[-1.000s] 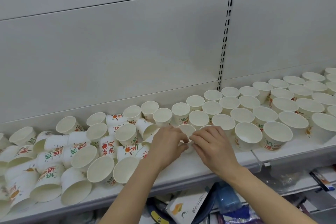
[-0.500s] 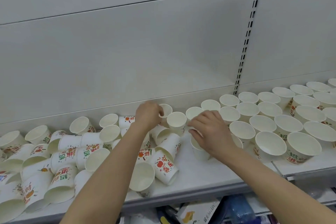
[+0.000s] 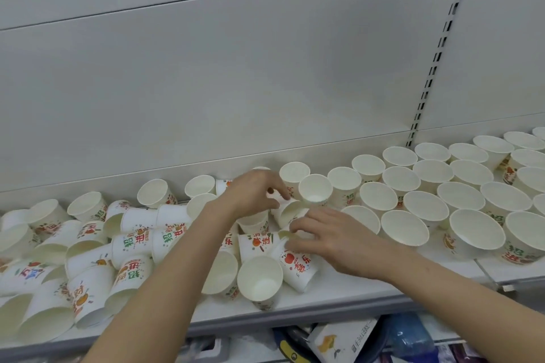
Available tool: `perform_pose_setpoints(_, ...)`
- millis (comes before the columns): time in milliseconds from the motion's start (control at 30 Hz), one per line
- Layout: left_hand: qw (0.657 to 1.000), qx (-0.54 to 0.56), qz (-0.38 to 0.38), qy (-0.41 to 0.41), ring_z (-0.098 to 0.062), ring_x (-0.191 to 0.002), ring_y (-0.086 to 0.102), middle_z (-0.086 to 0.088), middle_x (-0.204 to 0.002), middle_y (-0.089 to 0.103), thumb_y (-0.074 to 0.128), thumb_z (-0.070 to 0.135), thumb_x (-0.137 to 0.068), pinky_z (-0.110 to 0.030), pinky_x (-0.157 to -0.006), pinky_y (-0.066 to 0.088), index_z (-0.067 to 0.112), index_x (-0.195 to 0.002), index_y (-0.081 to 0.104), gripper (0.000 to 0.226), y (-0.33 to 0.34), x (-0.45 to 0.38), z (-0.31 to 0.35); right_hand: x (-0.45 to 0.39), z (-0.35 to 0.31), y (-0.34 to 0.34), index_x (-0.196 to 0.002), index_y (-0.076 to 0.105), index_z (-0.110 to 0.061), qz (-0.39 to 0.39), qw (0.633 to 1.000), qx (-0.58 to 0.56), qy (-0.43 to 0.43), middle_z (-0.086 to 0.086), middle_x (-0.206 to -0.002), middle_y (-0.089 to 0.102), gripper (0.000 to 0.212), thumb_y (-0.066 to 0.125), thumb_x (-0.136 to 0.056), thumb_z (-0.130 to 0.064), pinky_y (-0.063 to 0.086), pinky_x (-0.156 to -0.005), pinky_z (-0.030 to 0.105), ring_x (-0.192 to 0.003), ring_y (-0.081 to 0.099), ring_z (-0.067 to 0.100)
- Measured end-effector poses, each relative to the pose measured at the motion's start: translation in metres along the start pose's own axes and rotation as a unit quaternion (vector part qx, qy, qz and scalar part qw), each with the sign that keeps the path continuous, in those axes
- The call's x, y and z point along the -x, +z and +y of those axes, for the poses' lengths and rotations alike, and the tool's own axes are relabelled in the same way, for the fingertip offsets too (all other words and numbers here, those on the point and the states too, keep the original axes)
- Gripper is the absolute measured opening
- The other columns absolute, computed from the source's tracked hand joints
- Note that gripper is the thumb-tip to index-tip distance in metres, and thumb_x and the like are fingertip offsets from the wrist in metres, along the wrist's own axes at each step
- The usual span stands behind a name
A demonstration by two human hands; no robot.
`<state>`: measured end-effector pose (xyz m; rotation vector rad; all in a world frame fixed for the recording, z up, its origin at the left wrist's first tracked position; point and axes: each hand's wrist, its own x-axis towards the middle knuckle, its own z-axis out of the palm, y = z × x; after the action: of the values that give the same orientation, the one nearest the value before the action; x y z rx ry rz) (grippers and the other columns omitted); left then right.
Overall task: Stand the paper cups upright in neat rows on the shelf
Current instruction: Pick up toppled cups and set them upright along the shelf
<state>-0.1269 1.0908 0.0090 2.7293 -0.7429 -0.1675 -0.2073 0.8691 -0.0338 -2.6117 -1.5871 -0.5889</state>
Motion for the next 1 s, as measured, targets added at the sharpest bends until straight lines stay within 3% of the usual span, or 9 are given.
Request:
perform_pose_setpoints(67, 0.998, -0.051, -0.029, 0.029, -0.005, -0.099, 0.054, 0.018, -0.112, 0.057, 0.067, 0.01, -0.077, -0.036, -0.076, 0.05, 0.039, -0.097, 0.072, 0.035, 0.003, 0.002, 0.006, -0.002, -0.002, -0.003, -0.115, 0.056, -0.024, -0.029, 0.999, 0.031, -0.023, 0.004, -0.12, 0.053, 0.05, 0.025, -0.08, -0.004, 0.04, -0.08, 0.032, -0.098, 0.047, 0.023)
perform_pose_setpoints(133, 0.99, -0.117, -0.05, 0.053, -0.008, -0.109, 0.049, 0.015, -0.121, 0.053, 0.061, 0.005, -0.078, -0.03, -0.07, 0.043, 0.037, -0.101, 0.071, 0.041, 0.007, 0.001, 0.01, -0.006, 0.001, -0.004, -0.107, 0.058, -0.021, -0.036, 0.998, 0.044, -0.01, 0.005, -0.116, 0.055, 0.046, 0.021, -0.083, -0.008, 0.043, -0.076, 0.034, -0.094, 0.047, 0.023)
perform_pose_setpoints(200, 0.977, -0.185, -0.059, 0.083, -0.012, -0.111, 0.05, 0.012, -0.123, 0.052, 0.063, 0.006, -0.079, -0.026, -0.067, 0.034, 0.036, -0.105, 0.071, 0.04, 0.01, -0.001, 0.012, -0.01, 0.005, -0.001, -0.098, 0.06, -0.019, -0.034, 0.998, 0.059, 0.002, 0.005, -0.111, 0.057, 0.038, 0.026, -0.084, -0.008, 0.044, -0.073, 0.034, -0.094, 0.046, 0.022)
perform_pose_setpoints(367, 0.95, -0.275, -0.03, 0.147, -0.023, -0.106, 0.052, 0.002, -0.121, 0.055, 0.063, 0.012, -0.084, -0.034, -0.077, 0.04, 0.023, -0.098, 0.073, 0.02, 0.007, -0.004, 0.02, -0.009, 0.003, 0.011, -0.09, 0.059, -0.02, -0.048, 0.993, 0.103, -0.007, 0.003, -0.103, 0.054, 0.015, 0.05, -0.088, -0.009, 0.04, -0.072, 0.035, -0.084, 0.046, 0.023)
perform_pose_setpoints(500, 0.956, -0.242, 0.045, 0.158, -0.018, -0.108, 0.05, 0.007, -0.122, 0.053, 0.072, 0.025, -0.081, -0.029, -0.08, 0.037, 0.03, -0.089, 0.074, 0.01, -0.001, 0.001, 0.007, -0.008, 0.007, 0.006, -0.08, 0.052, -0.018, -0.048, 0.993, 0.105, 0.008, 0.006, -0.106, 0.054, 0.012, 0.058, -0.083, -0.007, 0.04, -0.069, 0.035, -0.083, 0.048, 0.025)
perform_pose_setpoints(633, 0.98, -0.143, 0.1, 0.093, -0.012, -0.106, 0.047, 0.012, -0.115, 0.054, 0.073, 0.034, -0.081, -0.023, -0.073, 0.03, 0.033, -0.089, 0.074, 0.008, 0.005, 0.01, -0.007, -0.003, 0.006, -0.002, -0.076, 0.057, -0.018, -0.003, 0.992, 0.12, 0.046, 0.007, -0.11, 0.058, 0.012, 0.055, -0.082, -0.008, 0.041, -0.068, 0.035, -0.085, 0.051, 0.026)
perform_pose_setpoints(733, 0.988, -0.067, 0.136, 0.042, -0.013, -0.106, 0.049, 0.012, -0.109, 0.057, 0.074, 0.035, -0.081, -0.025, -0.075, 0.037, 0.033, -0.09, 0.076, 0.01, 0.019, 0.014, -0.011, 0.005, 0.005, -0.002, -0.077, 0.061, -0.018, 0.044, 0.989, 0.108, 0.095, 0.004, -0.101, 0.061, 0.01, 0.059, -0.084, -0.011, 0.038, -0.07, 0.035, -0.088, 0.053, 0.027)
perform_pose_setpoints(900, 0.989, -0.03, 0.142, 0.003, -0.013, -0.111, 0.049, 0.011, -0.114, 0.059, 0.072, 0.034, -0.082, -0.029, -0.084, 0.044, 0.033, -0.104, 0.073, 0.022, 0.021, 0.027, -0.002, 0.01, 0.0, 0.007, -0.074, 0.065, -0.021, 0.075, 0.979, 0.1, 0.16, -0.006, -0.077, 0.06, 0.009, 0.066, -0.083, -0.02, 0.039, -0.074, 0.037, -0.086, 0.053, 0.025)
perform_pose_setpoints(1000, 0.979, 0.021, 0.201, -0.027, -0.011, -0.102, 0.052, 0.013, -0.105, 0.062, 0.07, 0.038, -0.084, -0.03, -0.075, 0.043, 0.036, -0.099, 0.073, 0.016, 0.009, 0.056, 0.009, 0.009, -0.005, 0.014, -0.071, 0.065, -0.021, 0.078, 0.971, 0.111, 0.196, -0.007, -0.071, 0.059, 0.011, 0.062, -0.082, -0.022, 0.039, -0.077, 0.038, -0.082, 0.052, 0.024)
